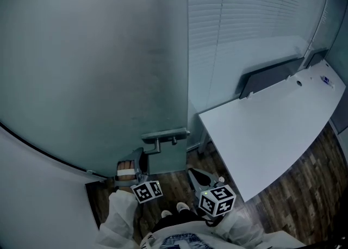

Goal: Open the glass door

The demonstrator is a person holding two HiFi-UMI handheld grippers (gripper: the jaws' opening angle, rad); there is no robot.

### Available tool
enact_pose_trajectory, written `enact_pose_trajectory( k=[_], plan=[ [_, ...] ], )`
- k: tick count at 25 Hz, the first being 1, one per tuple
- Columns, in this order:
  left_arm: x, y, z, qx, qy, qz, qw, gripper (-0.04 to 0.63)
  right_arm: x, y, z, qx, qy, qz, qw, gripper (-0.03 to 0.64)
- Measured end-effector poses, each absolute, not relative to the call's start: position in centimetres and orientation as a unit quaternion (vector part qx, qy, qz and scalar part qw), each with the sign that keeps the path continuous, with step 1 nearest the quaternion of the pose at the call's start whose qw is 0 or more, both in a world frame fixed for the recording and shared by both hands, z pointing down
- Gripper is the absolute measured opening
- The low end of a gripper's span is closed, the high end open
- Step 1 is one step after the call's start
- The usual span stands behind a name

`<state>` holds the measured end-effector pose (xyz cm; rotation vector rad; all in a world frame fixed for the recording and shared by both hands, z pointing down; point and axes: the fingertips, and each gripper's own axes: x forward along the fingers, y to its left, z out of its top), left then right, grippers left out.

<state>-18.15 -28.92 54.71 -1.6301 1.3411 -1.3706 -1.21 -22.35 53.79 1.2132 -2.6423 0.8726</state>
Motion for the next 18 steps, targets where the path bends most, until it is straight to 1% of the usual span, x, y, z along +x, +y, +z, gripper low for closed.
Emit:
enact_pose_trajectory(
  k=[3, 4, 6, 7, 8, 9, 10, 13, 15, 18],
  plan=[
    [-18.3, -27.5, 54.7, -0.608, 0.516, -0.524, 0.299, 0.136, -1.3, -20.6, 53.6, 0.386, -0.875, 0.287, 0.051, 0.006],
    [-18.6, -26.7, 54.4, -0.603, 0.526, -0.525, 0.290, 0.124, -1.4, -20.2, 53.2, 0.382, -0.878, 0.284, 0.050, 0.006],
    [-19.5, -24.5, 54.1, -0.596, 0.557, -0.518, 0.256, 0.116, -1.4, -19.8, 52.6, 0.378, -0.882, 0.278, 0.047, 0.006],
    [-19.9, -22.9, 54.3, -0.598, 0.579, -0.505, 0.229, 0.091, -1.4, -19.4, 52.4, 0.378, -0.883, 0.276, 0.046, 0.006],
    [-20.2, -20.9, 54.5, -0.605, 0.603, -0.482, 0.196, 0.067, -1.4, -18.9, 52.2, 0.376, -0.884, 0.273, 0.045, 0.006],
    [-20.4, -18.7, 54.5, -0.615, 0.626, -0.453, 0.156, 0.025, -1.5, -18.0, 51.9, 0.372, -0.887, 0.270, 0.045, 0.006],
    [-20.3, -16.3, 54.3, -0.628, 0.646, -0.419, 0.111, 0.002, -1.7, -16.9, 51.5, 0.366, -0.891, 0.265, 0.046, 0.006],
    [-19.6, -9.4, 53.5, -0.657, 0.687, -0.309, -0.005, 0.002, -2.2, -12.6, 50.2, 0.351, -0.901, 0.252, 0.049, 0.006],
    [-19.3, -5.1, 52.7, -0.660, 0.707, -0.250, -0.049, 0.002, -2.3, -9.1, 49.7, 0.345, -0.904, 0.248, 0.050, 0.006],
    [-18.4, 0.9, 52.1, -0.660, 0.721, -0.198, -0.070, 0.002, -2.2, -4.0, 49.6, 0.335, -0.911, 0.236, 0.049, 0.006]
  ],
)
